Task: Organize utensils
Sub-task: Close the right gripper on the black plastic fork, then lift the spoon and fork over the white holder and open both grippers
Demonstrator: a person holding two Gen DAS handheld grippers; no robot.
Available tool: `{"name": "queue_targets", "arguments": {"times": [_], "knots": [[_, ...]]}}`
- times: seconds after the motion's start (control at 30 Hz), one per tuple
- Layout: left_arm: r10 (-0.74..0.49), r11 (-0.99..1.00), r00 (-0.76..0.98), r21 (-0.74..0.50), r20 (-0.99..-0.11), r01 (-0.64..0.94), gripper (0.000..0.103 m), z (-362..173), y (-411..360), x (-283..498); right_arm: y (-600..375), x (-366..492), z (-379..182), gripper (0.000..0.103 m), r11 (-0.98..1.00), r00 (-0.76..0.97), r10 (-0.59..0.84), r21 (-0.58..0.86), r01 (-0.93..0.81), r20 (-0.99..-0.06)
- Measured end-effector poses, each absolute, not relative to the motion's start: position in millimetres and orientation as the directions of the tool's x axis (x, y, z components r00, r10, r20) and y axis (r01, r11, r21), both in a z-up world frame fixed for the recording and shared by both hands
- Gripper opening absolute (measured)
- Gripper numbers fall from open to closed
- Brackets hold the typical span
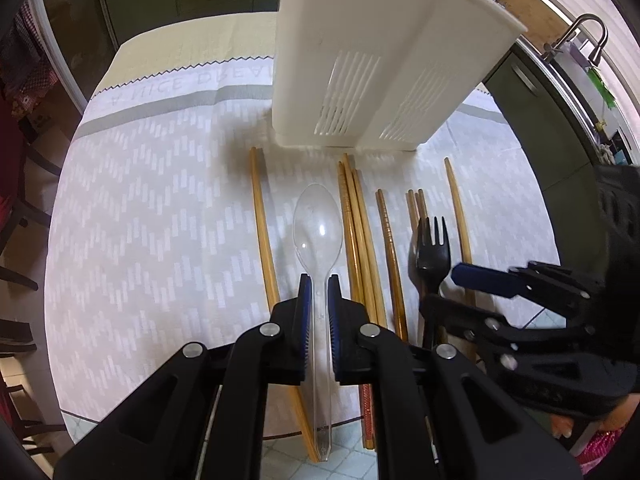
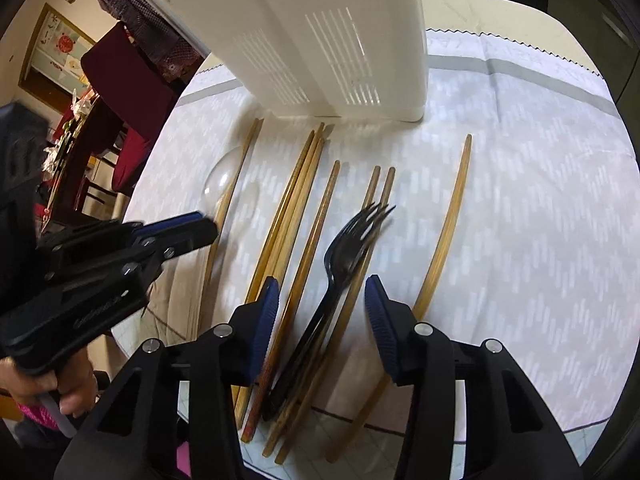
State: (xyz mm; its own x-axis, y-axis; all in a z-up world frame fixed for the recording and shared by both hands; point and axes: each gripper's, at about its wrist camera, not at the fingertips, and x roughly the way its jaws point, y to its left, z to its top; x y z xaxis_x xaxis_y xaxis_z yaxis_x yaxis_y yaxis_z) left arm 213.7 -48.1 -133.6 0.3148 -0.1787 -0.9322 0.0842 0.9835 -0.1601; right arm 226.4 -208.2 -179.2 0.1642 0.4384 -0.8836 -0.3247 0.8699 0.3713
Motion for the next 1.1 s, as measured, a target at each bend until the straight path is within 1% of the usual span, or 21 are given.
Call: {"name": "queue_targets", "arguments": {"times": [0.07,0.17,0.33,0.47,0.5,0.7,0.87,1.1], "knots": [[-0.182,0.983,0.319,-0.161,-0.93,0.092,0.008,-130.1,-46.8,209.7,-203.1,231.5,-181.9,0.045,0.875,0.158,0.43,0.367,-0.316,-0.889],[-0.179,0.983,0.33,-0.154,-0.927,0.101,0.008,-125.7,-47.6,205.9,-198.4,235.9,-185.0,0.038,0.882,0.154,0.413,0.352,-0.312,-0.898],[-0.184,0.981,0.336,-0.153,-0.924,0.117,0.008,-119.9,-48.5,201.4,-193.9,247.7,-192.0,0.028,0.88,0.14,0.426,0.374,-0.294,-0.894],[-0.185,0.981,0.339,-0.151,-0.922,0.123,0.008,-117.2,-48.3,198.1,-191.5,250.4,-190.5,0.008,0.876,0.163,0.44,0.383,-0.292,-0.883],[-0.184,0.981,0.341,-0.149,-0.922,0.125,0.008,-117.5,-48.8,197.6,-191.2,250.2,-188.2,0.007,0.874,0.173,0.446,0.387,-0.294,-0.878],[-0.181,0.981,0.375,-0.139,-0.909,0.137,0.008,-107.6,-47.9,194.5,-200.7,231.6,-157.8,0.006,0.854,0.262,0.49,0.397,-0.337,-0.832],[-0.198,0.978,0.418,-0.151,-0.887,0.144,0.008,-90.3,-44.8,189.1,-207.7,209.5,-128.1,0.006,0.836,0.371,0.532,0.4,-0.377,-0.762],[-0.232,0.971,0.476,-0.175,-0.848,0.163,0.008,-60.8,-42.6,178.0,-225.4,178.9,-95.8,0.006,0.849,0.52,0.522,0.352,-0.395,-0.676]]}}
